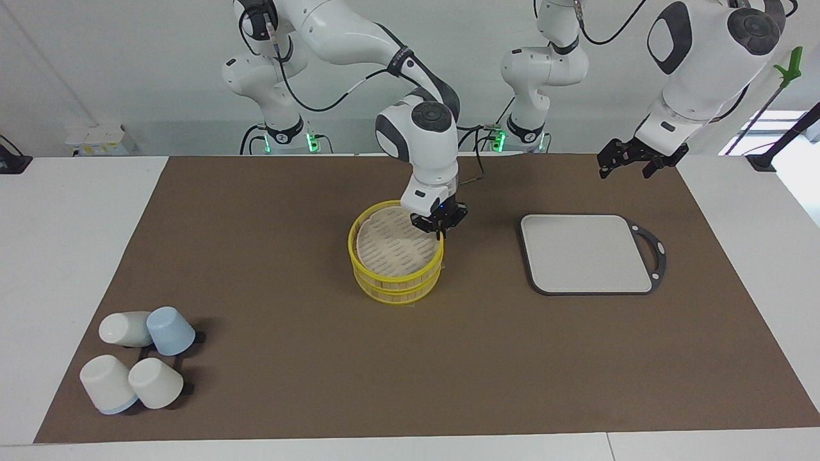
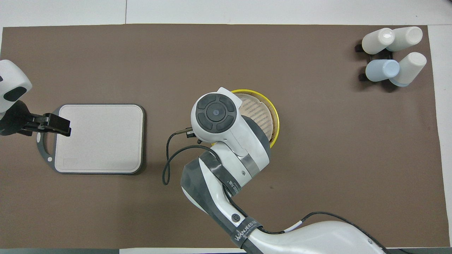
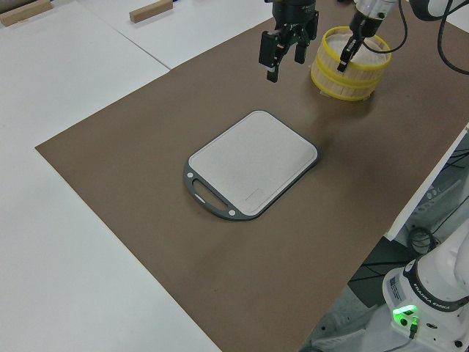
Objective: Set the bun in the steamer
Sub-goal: 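Lower the lid onto the steamer with the right gripper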
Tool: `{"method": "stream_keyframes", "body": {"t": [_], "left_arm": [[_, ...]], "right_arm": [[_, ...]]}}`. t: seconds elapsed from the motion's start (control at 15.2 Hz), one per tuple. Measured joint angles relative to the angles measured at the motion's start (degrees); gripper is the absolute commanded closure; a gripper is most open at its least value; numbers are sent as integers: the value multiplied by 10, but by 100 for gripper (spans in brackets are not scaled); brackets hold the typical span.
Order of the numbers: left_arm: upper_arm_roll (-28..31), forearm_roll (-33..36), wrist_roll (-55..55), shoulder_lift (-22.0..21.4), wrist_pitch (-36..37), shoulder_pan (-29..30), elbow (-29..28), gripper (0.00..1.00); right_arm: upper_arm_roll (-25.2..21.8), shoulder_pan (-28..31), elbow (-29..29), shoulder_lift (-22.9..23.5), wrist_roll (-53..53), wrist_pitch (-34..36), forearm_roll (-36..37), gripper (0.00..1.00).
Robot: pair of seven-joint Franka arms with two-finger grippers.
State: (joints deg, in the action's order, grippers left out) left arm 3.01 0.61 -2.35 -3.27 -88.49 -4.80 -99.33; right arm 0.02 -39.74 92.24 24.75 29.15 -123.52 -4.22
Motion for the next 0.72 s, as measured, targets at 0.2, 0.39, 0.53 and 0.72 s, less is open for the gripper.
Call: {"method": "stream_keyframes", "body": {"t": [0.2,0.39,0.53,0.72], "left_arm": [[0,-7,0,0,-4,0,17,0],[-1,-14,0,0,-8,-1,21,0],[-1,-17,0,0,-9,-1,21,0],[-1,-18,0,0,-9,-1,21,0]], "right_arm": [[0,0,9,-1,1,-14,0,86],[1,-1,22,-2,1,-38,-1,36],[2,-2,27,-2,1,-52,-3,0],[2,-5,30,-2,1,-55,-3,0]]}}
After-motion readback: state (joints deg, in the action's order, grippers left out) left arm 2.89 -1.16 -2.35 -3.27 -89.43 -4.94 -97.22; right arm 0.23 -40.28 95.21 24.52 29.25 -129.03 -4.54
